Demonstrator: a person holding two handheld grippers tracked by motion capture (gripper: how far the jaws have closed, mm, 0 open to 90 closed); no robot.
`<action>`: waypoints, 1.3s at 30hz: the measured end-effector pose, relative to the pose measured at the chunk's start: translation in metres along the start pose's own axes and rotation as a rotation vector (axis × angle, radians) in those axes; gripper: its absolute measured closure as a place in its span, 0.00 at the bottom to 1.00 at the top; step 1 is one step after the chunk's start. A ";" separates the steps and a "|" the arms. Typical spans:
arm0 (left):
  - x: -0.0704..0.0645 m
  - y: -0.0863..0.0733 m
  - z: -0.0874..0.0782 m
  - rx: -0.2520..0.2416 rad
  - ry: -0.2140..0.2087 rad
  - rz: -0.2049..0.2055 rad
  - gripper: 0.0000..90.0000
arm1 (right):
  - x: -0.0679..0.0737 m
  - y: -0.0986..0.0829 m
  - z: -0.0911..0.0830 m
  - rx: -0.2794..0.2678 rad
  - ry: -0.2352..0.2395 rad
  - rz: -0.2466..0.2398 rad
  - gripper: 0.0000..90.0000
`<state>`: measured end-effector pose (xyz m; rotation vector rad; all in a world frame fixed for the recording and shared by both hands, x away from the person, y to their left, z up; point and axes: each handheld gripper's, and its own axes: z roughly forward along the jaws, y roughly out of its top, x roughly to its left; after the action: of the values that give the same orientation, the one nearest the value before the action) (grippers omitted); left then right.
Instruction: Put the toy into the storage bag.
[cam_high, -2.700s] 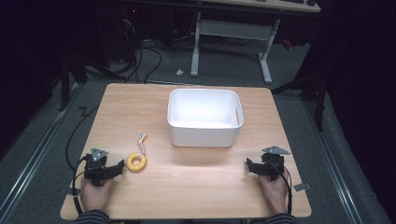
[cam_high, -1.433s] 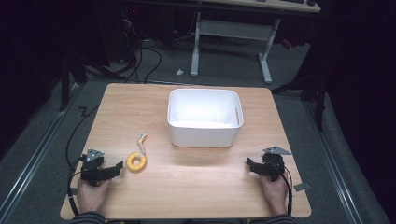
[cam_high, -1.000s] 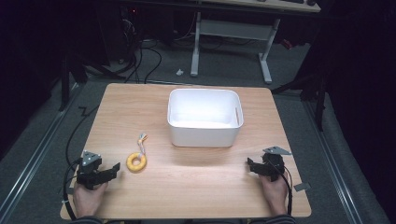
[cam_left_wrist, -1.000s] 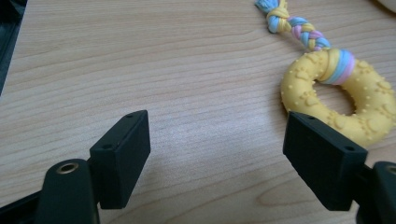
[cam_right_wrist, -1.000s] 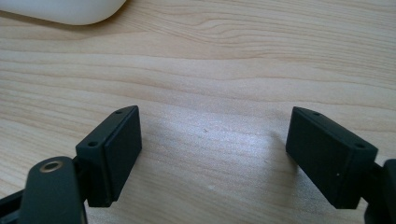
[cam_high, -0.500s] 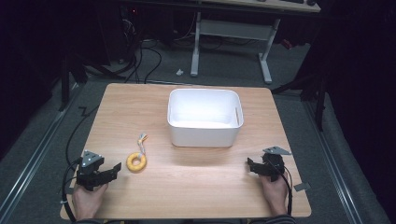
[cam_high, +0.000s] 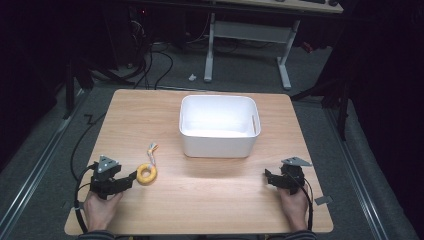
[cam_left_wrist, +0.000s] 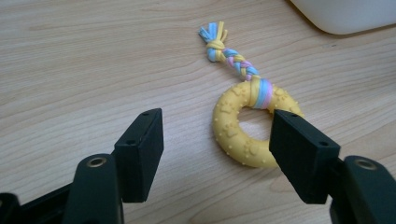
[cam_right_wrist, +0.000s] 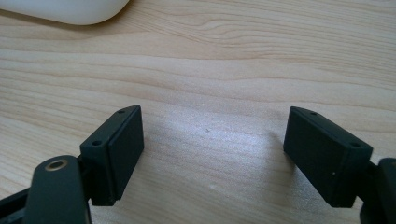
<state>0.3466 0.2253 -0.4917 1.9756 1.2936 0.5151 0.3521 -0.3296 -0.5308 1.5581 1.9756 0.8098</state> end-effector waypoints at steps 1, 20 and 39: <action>0.000 0.000 0.000 0.000 0.000 0.000 0.40 | 0.000 0.000 0.000 0.000 0.000 0.000 0.22; -0.007 0.015 0.034 0.133 0.012 0.013 0.50 | 0.000 0.000 0.000 0.001 0.004 -0.003 0.23; -0.011 0.016 0.046 0.196 0.025 0.027 0.59 | 0.000 0.000 0.000 0.001 0.004 -0.005 0.23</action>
<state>0.3821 0.1951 -0.5102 2.1554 1.3796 0.4415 0.3518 -0.3295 -0.5307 1.5519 1.9825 0.8112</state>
